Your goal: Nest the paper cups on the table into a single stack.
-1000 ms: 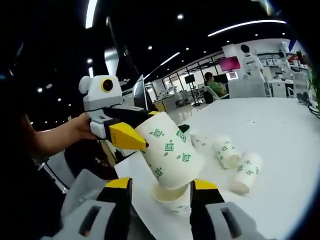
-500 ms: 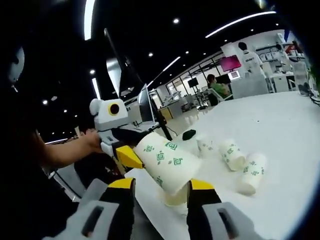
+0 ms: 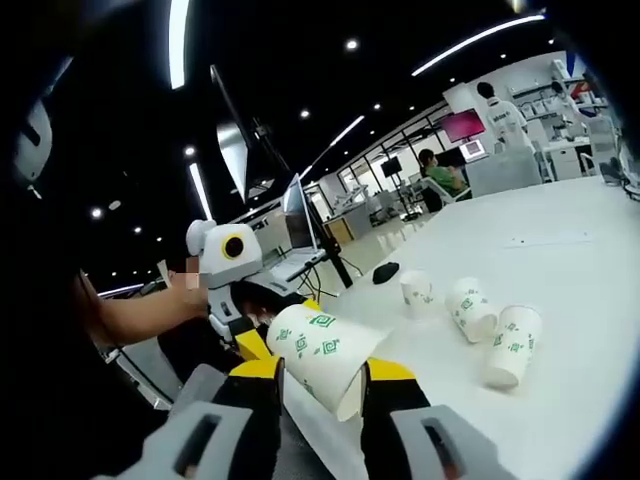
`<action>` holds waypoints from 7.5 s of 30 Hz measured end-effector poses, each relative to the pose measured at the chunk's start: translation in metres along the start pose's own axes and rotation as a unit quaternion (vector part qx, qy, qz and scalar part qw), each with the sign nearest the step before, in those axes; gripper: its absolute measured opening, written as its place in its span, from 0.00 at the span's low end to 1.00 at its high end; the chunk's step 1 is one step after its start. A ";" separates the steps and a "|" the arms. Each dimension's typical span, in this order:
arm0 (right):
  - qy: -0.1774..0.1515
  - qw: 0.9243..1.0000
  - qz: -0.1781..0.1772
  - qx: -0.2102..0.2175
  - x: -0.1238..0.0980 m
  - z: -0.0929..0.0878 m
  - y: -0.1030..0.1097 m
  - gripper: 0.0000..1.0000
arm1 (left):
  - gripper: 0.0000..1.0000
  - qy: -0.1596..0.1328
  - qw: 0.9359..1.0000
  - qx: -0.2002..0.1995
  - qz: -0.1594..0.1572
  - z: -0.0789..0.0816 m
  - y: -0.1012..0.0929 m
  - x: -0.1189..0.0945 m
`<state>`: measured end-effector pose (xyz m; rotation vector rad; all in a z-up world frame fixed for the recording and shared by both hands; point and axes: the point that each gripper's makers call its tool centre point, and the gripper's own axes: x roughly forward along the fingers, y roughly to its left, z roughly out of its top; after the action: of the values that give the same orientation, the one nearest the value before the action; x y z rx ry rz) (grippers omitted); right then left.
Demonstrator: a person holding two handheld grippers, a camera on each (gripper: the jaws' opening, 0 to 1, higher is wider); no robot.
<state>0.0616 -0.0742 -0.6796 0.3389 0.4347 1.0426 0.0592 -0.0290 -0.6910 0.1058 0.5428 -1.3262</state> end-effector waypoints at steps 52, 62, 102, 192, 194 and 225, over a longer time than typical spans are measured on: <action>0.001 0.998 0.059 0.038 0.001 0.017 0.030 0.00 | 0.69 0.009 1.000 0.005 0.019 -0.025 -0.004 -0.002; 0.048 0.998 0.020 -0.030 0.011 0.006 0.023 0.00 | 0.82 0.012 0.999 -0.003 0.043 -0.035 -0.001 -0.009; 0.175 0.957 -0.021 -0.231 0.043 -0.033 0.008 0.00 | 0.96 -0.009 0.997 -0.014 0.079 -0.043 -0.009 -0.011; 0.189 0.963 -0.044 -0.188 0.056 -0.042 -0.024 0.18 | 0.89 -0.008 0.993 -0.026 0.119 -0.049 0.002 -0.020; 0.187 0.962 -0.060 -0.192 0.053 -0.039 -0.032 0.20 | 0.90 -0.010 0.992 -0.026 0.120 -0.047 0.003 -0.021; 0.172 0.941 -0.227 -0.185 0.031 -0.017 -0.130 0.57 | 0.96 -0.039 0.984 -0.032 0.173 -0.042 0.018 -0.039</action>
<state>0.1644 -0.1064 -0.7610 -0.2788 0.5846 0.7045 0.0579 0.0265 -0.7148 0.0893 0.4758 -0.9690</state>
